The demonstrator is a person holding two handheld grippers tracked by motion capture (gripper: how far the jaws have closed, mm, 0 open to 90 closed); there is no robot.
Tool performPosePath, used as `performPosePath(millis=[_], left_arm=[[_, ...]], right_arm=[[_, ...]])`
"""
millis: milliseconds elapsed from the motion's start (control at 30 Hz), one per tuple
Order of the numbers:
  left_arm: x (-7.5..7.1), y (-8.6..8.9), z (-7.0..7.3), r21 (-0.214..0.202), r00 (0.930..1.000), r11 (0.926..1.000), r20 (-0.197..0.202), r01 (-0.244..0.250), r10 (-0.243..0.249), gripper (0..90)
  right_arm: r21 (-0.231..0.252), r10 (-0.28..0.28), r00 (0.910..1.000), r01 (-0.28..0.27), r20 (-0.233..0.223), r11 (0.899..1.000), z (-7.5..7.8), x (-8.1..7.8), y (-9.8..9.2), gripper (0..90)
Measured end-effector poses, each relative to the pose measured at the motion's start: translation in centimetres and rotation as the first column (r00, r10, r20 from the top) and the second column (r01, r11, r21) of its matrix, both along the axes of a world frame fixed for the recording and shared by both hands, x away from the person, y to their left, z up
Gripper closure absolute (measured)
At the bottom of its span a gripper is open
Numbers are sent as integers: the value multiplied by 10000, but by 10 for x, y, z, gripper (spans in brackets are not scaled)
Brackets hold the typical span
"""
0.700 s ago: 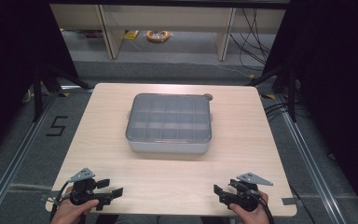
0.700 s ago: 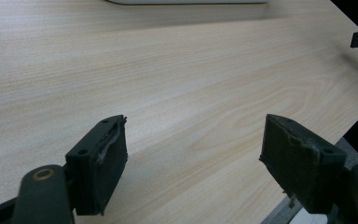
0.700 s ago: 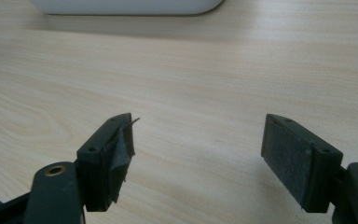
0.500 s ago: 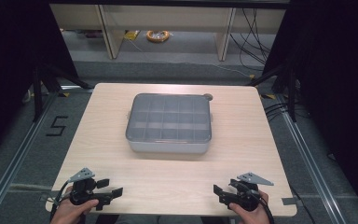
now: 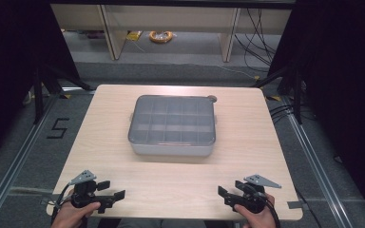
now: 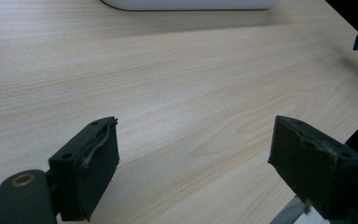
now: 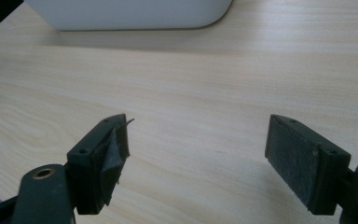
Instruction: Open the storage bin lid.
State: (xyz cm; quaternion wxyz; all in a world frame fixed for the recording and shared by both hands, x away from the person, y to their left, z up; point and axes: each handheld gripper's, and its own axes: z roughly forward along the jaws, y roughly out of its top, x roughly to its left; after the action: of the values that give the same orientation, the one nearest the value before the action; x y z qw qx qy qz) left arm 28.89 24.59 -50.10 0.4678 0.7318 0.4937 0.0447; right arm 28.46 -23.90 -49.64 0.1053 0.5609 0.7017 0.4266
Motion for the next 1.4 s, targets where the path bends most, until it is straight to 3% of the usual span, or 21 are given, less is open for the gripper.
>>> performPosePath(millis=[33,100,167,200,233,400,500,533,633,667,733,767,933,967,1067,1167,1300,1333,1367,1400], left_arm=[[0,0,0,-96,9999,9999,28,-101,101,145],[1,1,0,-95,9999,9998,12,-163,163,145],[4,2,0,-172,9993,9991,-25,-379,379,144],[5,2,0,-265,9993,9989,-85,-377,375,144],[7,2,0,-250,9992,9989,-116,-390,387,144],[14,0,2,-297,9991,9987,-50,-426,425,144],[17,0,3,-380,9991,9984,22,-430,431,144],[18,1,3,-413,9990,9982,52,-441,444,144],[21,5,4,-306,9981,9977,118,-601,604,145],[22,6,4,-356,9977,9971,85,-667,670,145],[25,7,4,-319,9978,9974,141,-647,652,144],[26,7,4,-290,9979,9976,150,-627,631,145],[35,4,7,-445,9977,9972,286,-601,614,144],[36,4,7,-358,9978,9975,253,-607,617,145],[41,3,7,-452,9977,9971,265,-619,632,145],[48,0,10,-431,9964,9964,392,-734,751,146],[62,-3,13,-557,9969,9959,284,-715,732,146],[64,-4,14,-565,9973,9959,170,-708,718,146],[66,-4,14,-610,9973,9957,206,-691,704,146],[66,-4,14,-610,9973,9957,206,-691,704,146]], right_arm=[[-97,140,9994,-137,316,9999,0,2,-4,223],[-66,52,9997,-50,234,10000,1,3,-5,223],[293,117,9993,-128,359,9995,0,5,-6,222],[644,48,9998,-60,195,9979,1,4,-5,221],[500,184,9987,-207,465,9985,1,6,-7,220],[809,44,9982,-92,590,9967,2,11,-12,222],[1094,-38,9984,-25,571,9940,4,16,-17,225],[1439,-181,9994,136,301,9895,6,15,-15,226],[1306,-122,9978,36,651,9914,9,23,-17,265],[1014,-67,9980,3,631,9948,11,24,-19,281],[1123,45,9962,-143,871,9936,11,30,-17,290],[1266,4,9974,-95,718,9919,13,31,-16,298],[1116,-103,9961,4,881,9938,18,42,-16,306],[1304,-187,9980,106,607,9914,21,42,-15,306],[1163,-80,9955,-31,946,9932,20,49,-16,306],[1636,-37,9974,-81,713,9865,23,58,-13,309],[1606,-99,9971,-24,759,9870,27,69,-11,314],[1939,-248,9990,171,373,9809,30,69,-8,314],[1667,-115,9976,-1,686,9860,29,74,-11,314],[1662,-130,9973,8,720,9861,29,76,-11,315]])
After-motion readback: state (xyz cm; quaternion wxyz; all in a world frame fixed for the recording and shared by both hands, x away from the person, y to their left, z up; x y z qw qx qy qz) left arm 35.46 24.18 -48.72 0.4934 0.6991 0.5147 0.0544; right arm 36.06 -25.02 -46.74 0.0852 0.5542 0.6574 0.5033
